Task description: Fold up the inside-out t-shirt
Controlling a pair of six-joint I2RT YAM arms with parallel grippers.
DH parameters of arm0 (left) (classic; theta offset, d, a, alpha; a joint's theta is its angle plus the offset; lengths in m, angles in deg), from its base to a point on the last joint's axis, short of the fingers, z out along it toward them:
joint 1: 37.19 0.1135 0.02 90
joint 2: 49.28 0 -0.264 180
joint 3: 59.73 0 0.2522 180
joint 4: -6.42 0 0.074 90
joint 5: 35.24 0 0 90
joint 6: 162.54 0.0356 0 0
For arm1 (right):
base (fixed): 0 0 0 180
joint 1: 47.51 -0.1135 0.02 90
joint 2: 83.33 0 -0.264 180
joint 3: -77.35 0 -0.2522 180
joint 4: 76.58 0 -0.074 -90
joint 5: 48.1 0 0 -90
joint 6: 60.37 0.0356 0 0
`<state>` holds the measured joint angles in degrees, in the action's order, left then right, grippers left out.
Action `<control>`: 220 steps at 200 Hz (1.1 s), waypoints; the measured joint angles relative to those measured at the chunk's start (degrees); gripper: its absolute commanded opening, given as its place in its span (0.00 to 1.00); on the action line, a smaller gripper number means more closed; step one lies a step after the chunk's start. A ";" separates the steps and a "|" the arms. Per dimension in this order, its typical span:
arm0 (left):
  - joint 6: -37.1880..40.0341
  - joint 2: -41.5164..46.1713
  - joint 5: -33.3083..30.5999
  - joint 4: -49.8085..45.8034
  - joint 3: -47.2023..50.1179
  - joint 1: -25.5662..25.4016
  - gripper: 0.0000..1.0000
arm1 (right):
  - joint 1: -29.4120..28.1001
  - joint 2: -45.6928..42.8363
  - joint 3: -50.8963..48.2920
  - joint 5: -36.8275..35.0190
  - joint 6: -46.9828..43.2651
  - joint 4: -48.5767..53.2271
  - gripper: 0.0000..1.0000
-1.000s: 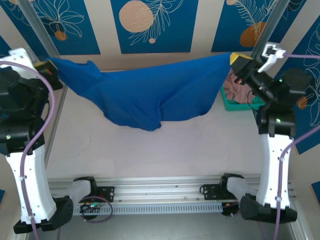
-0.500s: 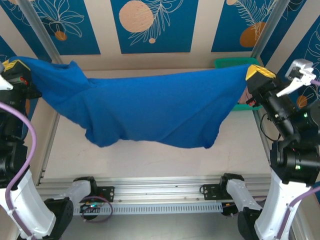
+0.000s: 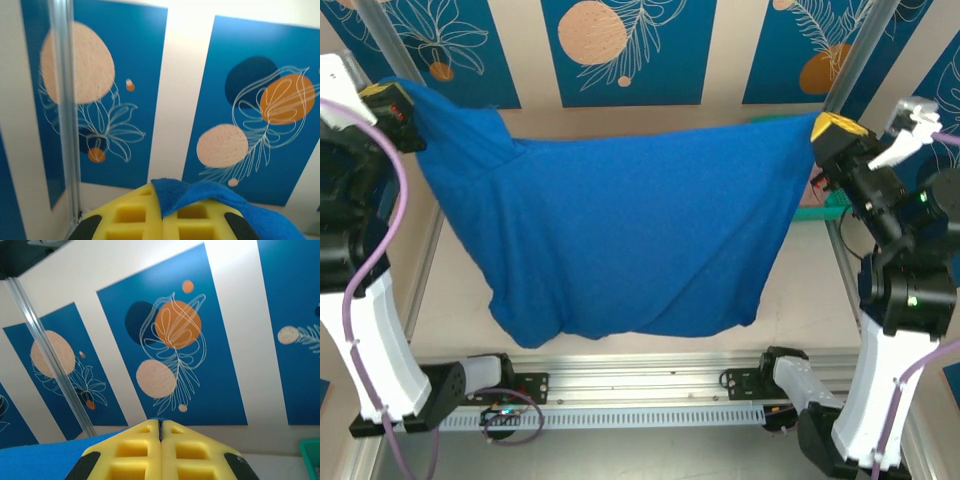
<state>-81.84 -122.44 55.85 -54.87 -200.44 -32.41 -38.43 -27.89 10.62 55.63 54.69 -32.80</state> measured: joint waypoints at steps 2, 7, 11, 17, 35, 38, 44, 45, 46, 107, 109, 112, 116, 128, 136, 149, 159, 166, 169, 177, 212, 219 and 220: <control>-0.07 -0.35 0.09 -0.02 0.00 0.00 0.00 | -0.02 0.52 0.02 0.00 0.04 -0.11 0.00; -0.31 -1.46 0.46 -0.09 0.00 0.00 0.00 | -0.09 1.84 0.02 0.15 0.20 -0.37 0.00; -0.55 -2.14 0.74 -0.09 0.00 0.00 0.00 | -0.13 2.89 0.02 0.20 0.20 -0.50 0.00; -0.72 -3.43 1.01 -0.13 -0.07 -0.02 0.00 | -0.24 4.17 0.11 0.37 0.35 -0.50 0.00; -1.11 -7.30 1.57 -1.51 -0.83 -0.02 0.00 | -0.50 8.00 0.17 0.46 0.39 0.07 0.00; -1.18 -7.82 1.70 -1.99 -1.16 -0.02 0.00 | -0.50 8.41 0.22 0.46 0.39 0.33 0.00; -1.27 -8.55 1.86 -2.97 -1.99 0.00 0.00 | -0.52 8.96 0.44 0.44 0.39 1.14 0.00; -1.27 -8.61 1.86 -3.10 -2.10 0.00 0.00 | -0.52 9.01 0.48 0.46 0.39 1.22 0.00; -1.27 -8.66 1.88 -3.23 -2.21 0.00 0.00 | -0.52 9.03 0.50 0.44 0.39 1.33 0.00; -0.81 -0.57 1.42 -5.84 -16.20 0.00 0.00 | -0.61 1.97 10.01 -0.07 -1.03 6.54 0.00; -0.81 -0.09 1.38 -5.79 -16.33 0.00 0.00 | -0.61 1.73 10.32 -0.07 -1.16 6.64 0.00; -0.79 0.48 1.38 -5.73 -16.46 0.00 0.00 | -0.61 1.16 11.02 -0.07 -1.20 6.95 0.00; -0.66 1.53 1.33 -5.66 -16.65 0.00 0.00 | -0.61 0.55 11.69 -0.07 -1.38 7.17 0.00; -0.59 4.52 1.25 -5.49 -17.49 0.00 0.00 | -0.61 -1.16 13.75 -0.04 -1.77 7.76 0.00; -0.55 6.16 1.20 -5.20 -17.92 0.00 0.00 | -0.61 -2.10 15.13 -0.07 -2.08 8.44 0.00; -0.11 8.00 0.96 -4.83 -18.36 0.00 0.00 | -0.61 -3.04 16.90 -0.17 -2.51 9.57 0.00; 0.33 8.92 0.68 -4.31 -18.45 0.00 0.00 | -0.61 -3.39 18.29 -0.28 -2.86 10.60 0.00; 0.52 9.31 0.39 -4.09 -18.45 0.00 0.00 | -0.61 -3.50 19.08 -0.44 -3.08 11.19 0.00; 0.63 9.33 0.33 -4.02 -18.45 0.00 0.00 | -0.61 -3.50 19.34 -0.50 -3.10 11.43 0.00; 0.85 9.38 0.22 -3.85 -18.45 0.00 0.00 | -0.61 -3.50 19.93 -0.74 -3.30 11.87 0.00; 0.94 5.92 -0.04 -3.65 -18.45 0.00 0.00 | -0.61 -2.71 20.39 -1.97 -4.22 12.87 0.00; 0.92 4.44 -0.04 -3.32 -18.45 0.00 0.00 | -0.61 -2.12 20.31 -2.10 -4.37 12.74 0.00; 0.92 4.26 -0.04 -3.26 -18.45 0.00 0.00 | -0.61 -2.01 20.24 -2.16 -4.39 12.68 0.00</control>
<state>-80.92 -118.18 55.80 -58.12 -218.89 -32.41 -39.04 -29.90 30.86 53.47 50.30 -20.13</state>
